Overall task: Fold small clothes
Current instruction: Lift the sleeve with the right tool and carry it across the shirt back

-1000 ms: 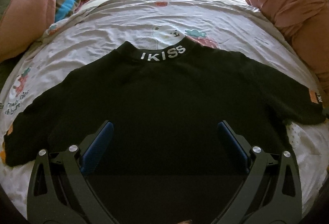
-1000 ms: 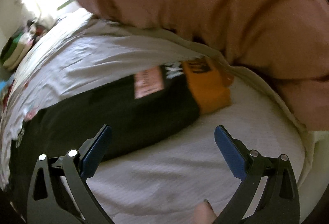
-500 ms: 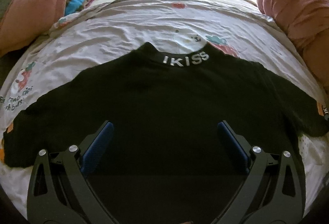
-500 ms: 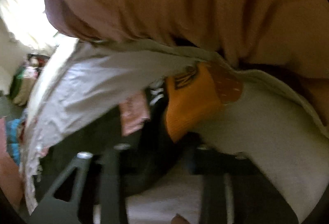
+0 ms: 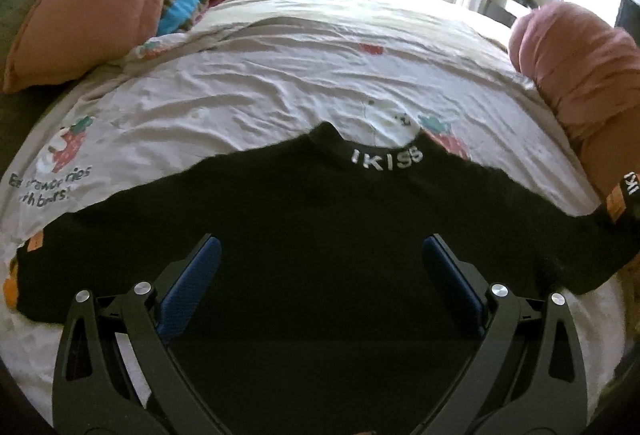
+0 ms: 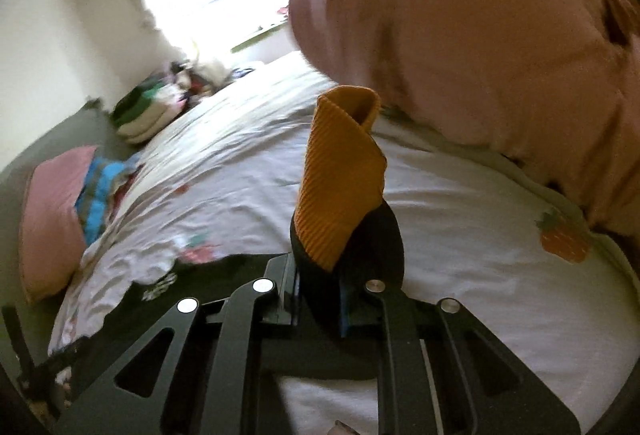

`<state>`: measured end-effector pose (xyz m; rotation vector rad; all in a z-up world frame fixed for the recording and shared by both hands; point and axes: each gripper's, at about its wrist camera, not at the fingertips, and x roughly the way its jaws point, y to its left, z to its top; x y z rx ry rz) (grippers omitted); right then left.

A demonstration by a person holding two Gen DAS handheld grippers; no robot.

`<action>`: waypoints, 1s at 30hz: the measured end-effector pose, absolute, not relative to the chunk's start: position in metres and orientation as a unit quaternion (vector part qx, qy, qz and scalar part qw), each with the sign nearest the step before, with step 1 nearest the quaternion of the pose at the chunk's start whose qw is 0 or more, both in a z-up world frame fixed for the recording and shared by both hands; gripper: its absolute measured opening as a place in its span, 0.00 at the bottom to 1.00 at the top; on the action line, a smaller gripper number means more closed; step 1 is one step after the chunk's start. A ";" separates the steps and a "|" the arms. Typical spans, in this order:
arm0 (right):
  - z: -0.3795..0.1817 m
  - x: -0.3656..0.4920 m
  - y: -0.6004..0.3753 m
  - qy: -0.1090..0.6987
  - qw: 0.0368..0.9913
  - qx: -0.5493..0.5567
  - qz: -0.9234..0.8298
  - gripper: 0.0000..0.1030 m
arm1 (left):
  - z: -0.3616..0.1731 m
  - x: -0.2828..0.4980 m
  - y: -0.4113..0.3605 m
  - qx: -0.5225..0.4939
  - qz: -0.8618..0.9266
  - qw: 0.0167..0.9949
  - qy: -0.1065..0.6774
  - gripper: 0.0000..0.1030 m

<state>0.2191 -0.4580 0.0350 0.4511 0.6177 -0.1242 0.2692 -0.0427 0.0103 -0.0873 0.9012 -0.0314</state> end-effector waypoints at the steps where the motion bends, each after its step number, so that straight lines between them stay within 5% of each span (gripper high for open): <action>1: 0.039 0.220 -0.448 0.300 0.928 0.215 -0.049 0.12 | 0.013 0.269 -0.038 -0.047 -0.014 0.900 0.433 0.92; 14: 0.075 0.229 -0.331 0.306 0.939 0.147 0.057 0.12 | 0.025 0.262 0.016 -0.119 -0.013 0.891 0.438 0.92; 30: 0.047 0.246 -0.201 0.336 0.929 0.080 0.136 0.12 | 0.014 0.253 0.085 -0.254 -0.064 0.853 0.452 0.92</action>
